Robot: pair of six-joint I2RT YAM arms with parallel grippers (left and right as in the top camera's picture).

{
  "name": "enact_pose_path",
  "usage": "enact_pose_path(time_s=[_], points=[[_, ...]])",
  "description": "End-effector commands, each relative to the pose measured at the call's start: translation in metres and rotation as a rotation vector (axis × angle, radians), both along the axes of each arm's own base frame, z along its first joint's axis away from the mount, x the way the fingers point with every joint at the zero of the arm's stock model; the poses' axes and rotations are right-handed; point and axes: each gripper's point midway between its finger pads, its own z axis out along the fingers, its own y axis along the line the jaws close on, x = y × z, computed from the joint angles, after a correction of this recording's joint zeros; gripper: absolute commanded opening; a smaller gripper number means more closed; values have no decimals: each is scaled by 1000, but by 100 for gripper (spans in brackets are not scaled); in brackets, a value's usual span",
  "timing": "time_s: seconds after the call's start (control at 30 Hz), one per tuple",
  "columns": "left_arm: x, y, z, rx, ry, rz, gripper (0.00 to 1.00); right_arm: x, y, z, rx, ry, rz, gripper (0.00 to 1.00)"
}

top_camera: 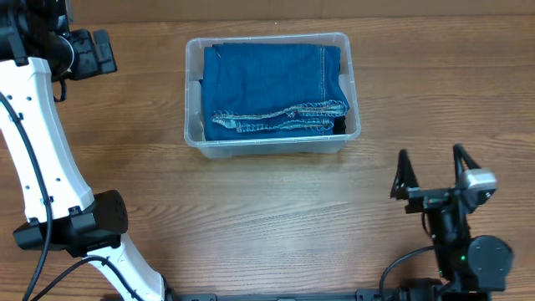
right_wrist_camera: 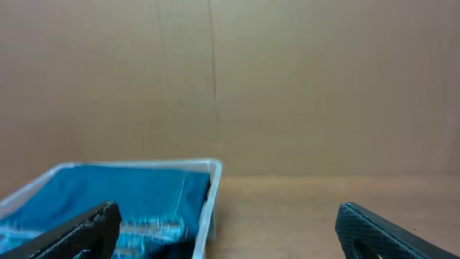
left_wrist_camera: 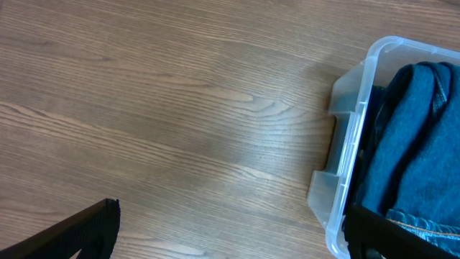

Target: Pack container

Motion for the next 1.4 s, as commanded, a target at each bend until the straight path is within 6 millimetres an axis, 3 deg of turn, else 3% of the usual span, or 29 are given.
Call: enact_pose_path(time_s=[0.0,0.2,0.37,0.53,0.67,1.37], points=[[1,2,-3,-3,8,17,100,-3,-1,-20,8,-42,0,100],[1,2,-3,-4,9,17,100,5,-7,-62,9,-31,-31,100],[1,2,-3,-4,8,17,100,4,-12,-77,11,-34,-56,100],[1,2,-3,-4,9,17,100,6,-12,-112,15,91,-60,100],[1,2,-3,-4,9,17,100,6,-25,-114,17,99,-137,100],[2,-1,-4,-21,3,8,100,6,-23,-114,16,99,-130,100]])
